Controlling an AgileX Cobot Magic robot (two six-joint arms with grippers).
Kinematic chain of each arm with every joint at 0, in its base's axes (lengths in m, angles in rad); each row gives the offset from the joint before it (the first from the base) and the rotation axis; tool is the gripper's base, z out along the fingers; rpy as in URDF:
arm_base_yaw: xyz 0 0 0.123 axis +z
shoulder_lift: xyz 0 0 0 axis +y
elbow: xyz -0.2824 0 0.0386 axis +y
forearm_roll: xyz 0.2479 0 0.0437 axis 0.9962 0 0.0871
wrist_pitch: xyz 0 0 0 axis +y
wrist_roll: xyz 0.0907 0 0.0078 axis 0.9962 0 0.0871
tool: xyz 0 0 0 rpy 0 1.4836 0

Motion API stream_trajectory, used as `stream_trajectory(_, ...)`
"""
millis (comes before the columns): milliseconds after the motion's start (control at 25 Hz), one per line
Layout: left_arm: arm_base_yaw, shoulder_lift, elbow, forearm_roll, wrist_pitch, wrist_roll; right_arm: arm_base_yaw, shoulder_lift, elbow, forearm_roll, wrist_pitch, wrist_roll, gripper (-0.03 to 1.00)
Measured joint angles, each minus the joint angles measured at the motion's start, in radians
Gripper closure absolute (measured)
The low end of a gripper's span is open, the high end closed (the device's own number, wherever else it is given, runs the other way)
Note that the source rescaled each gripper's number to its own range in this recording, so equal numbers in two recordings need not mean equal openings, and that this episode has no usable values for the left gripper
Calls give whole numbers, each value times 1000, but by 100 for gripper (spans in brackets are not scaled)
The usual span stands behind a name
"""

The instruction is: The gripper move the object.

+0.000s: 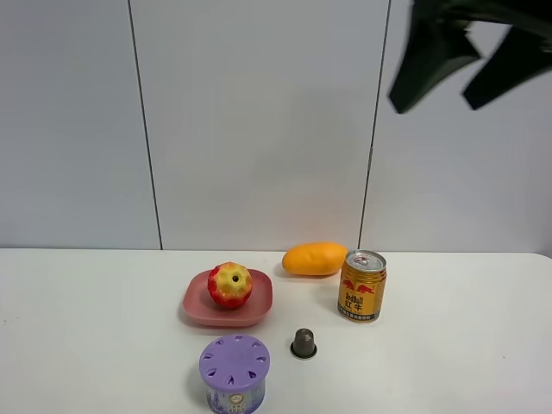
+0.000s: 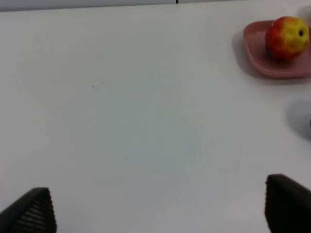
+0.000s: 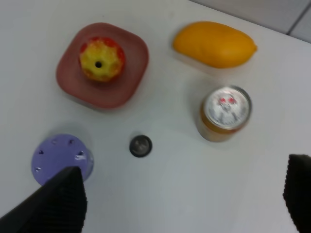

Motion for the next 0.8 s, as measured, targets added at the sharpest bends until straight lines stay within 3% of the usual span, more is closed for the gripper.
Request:
stream_trajectory(200,0,0,0,0,0,0,-179,-346,250,0,12,35,38)
stream_trajectory(440,0,0,0,0,0,0,-397,-659,381,0,126,4,38)
stream_trajectory(600,0,0,0,0,0,0,-480,-840,489,20,159,-32,38)
stream_trajectory(800,0,0,0,0,0,0,-512,-1067,656,74,181,-41,38)
